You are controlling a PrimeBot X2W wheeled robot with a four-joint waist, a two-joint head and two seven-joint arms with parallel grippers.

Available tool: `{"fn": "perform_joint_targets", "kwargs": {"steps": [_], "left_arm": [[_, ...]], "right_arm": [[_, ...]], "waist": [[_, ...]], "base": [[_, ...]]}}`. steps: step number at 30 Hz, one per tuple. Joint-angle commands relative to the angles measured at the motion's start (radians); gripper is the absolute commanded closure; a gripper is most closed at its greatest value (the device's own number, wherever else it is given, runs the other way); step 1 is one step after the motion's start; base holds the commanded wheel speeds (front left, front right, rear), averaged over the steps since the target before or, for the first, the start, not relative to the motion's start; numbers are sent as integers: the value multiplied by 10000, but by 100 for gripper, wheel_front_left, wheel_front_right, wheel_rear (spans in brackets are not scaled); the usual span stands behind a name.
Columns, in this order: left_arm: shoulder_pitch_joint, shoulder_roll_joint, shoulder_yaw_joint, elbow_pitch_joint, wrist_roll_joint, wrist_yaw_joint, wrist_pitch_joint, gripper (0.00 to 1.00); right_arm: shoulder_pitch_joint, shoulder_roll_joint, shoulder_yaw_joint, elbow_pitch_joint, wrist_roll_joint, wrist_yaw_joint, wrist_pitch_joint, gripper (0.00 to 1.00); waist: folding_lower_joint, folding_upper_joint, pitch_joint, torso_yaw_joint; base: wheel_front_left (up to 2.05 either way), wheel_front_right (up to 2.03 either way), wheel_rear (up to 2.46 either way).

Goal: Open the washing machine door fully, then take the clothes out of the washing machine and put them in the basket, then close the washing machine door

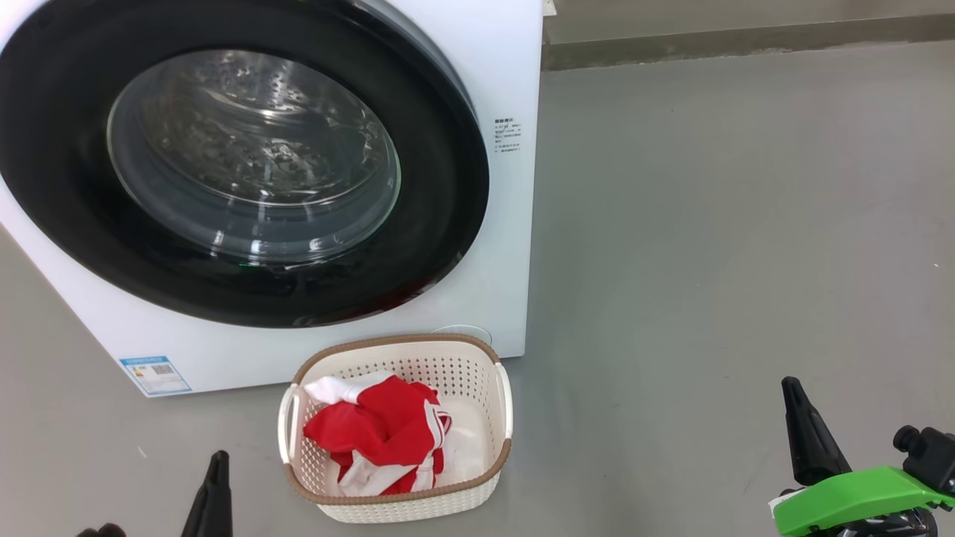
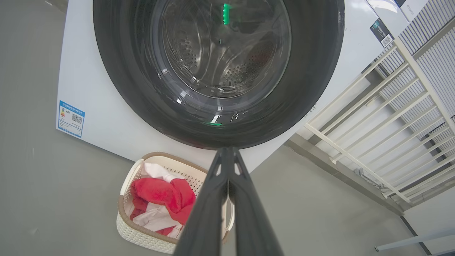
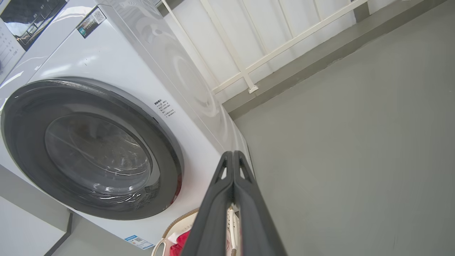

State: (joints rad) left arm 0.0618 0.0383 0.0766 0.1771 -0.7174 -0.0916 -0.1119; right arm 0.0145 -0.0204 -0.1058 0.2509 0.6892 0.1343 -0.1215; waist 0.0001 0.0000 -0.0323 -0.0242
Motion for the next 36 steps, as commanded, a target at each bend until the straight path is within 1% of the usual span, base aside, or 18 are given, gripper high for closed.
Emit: {"fn": "perform_joint_targets", "kwargs": {"steps": [1, 20, 36], "left_arm": [[-448, 101, 161, -179, -272, -127, 85, 100], [-746, 105, 213, 27, -2325, -190, 602, 100], [-1028, 110, 261, 221, -4273, -250, 1091, 100]], "right_arm": [[-552, -153, 30, -239, 284, -14, 81, 100], [-712, -187, 3, -197, 2403, -20, 620, 100], [-864, -220, -22, -157, 4412, -24, 1131, 100]], "waist": [[-1, 0, 6, 5], [-1, 0, 89, 61], [-1, 0, 167, 114]], "base": [[0, 0, 0], [0, 0, 0], [0, 0, 0]]}}
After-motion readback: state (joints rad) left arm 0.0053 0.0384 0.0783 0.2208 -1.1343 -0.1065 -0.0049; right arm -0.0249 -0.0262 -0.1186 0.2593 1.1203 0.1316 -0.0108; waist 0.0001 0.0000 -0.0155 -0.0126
